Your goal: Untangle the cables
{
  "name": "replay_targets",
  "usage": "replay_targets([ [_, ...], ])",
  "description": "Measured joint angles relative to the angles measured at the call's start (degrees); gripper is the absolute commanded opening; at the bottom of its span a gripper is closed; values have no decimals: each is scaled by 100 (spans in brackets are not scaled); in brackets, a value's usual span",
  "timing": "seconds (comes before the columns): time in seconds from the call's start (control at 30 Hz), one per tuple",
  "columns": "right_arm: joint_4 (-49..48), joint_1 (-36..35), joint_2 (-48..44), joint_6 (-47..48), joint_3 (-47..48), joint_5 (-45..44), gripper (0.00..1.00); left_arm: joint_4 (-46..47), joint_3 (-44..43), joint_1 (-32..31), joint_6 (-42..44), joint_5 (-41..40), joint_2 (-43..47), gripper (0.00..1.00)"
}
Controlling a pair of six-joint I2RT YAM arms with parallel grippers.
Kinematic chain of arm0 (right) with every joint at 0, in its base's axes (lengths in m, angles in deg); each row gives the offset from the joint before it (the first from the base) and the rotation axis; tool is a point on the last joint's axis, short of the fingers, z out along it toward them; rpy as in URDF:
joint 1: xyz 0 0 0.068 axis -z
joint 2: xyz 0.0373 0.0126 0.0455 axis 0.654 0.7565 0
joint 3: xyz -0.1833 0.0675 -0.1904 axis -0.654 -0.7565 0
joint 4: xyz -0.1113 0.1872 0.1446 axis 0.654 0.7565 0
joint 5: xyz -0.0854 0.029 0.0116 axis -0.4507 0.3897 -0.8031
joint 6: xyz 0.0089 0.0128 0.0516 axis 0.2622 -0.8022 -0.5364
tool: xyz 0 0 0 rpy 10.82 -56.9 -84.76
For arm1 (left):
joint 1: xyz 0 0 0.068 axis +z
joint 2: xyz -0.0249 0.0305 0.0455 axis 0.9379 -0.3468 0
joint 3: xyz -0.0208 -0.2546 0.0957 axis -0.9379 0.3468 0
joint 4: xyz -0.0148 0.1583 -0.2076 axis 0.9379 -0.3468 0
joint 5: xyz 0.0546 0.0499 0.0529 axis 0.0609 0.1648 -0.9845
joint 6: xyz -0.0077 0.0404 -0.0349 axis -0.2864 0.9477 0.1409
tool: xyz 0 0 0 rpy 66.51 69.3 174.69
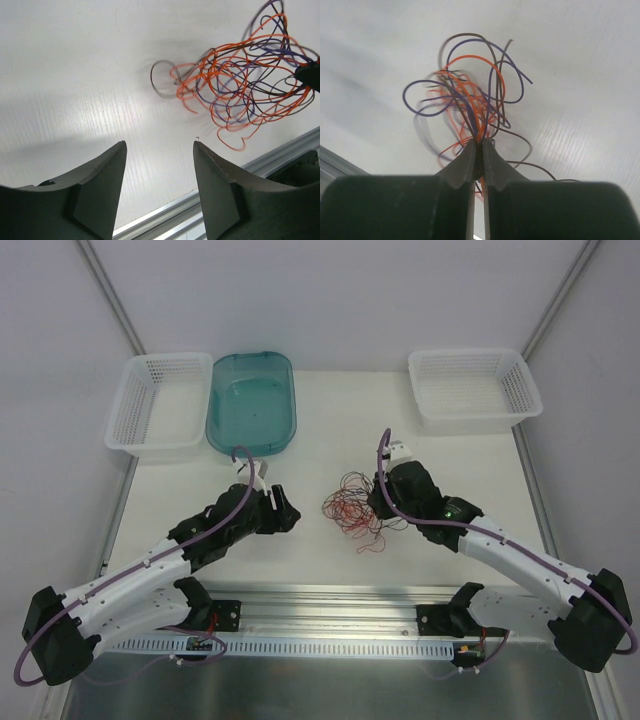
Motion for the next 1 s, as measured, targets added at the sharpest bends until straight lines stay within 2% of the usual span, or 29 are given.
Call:
replay_targets([
  [0.1, 11, 7, 63, -184, -125, 0, 1, -76, 0, -2, 15, 114, 105, 71],
  [0.13, 17, 7, 129, -267, -170, 13, 1, -98, 0, -2, 20, 146, 131, 79],
  [0.23, -2, -2, 343, -463, -236, 81, 1, -107, 0, -2, -9, 264, 149, 83],
  [0.43, -186, -232, 544, -769, -245, 262, 1, 181, 39, -2, -382, 468, -173, 81],
  [0.63, -492, -439, 533, -1226, -260, 146, 1, 964, 291, -50, -1405, 448, -1012, 79],
  [0.83, -782, -575, 422, -1665, -463, -131, 1, 1720, 317, -396, -2140, 393, -1884, 76],
  [0.93, -896, -619, 420, -1808, -564, -208, 1, 2033, 304, -566, -2326, 396, -2352, 73],
  [1.0, -938, -636, 422, -1871, -601, -210, 1, 2166, 271, -621, -2420, 396, -2688, 66],
])
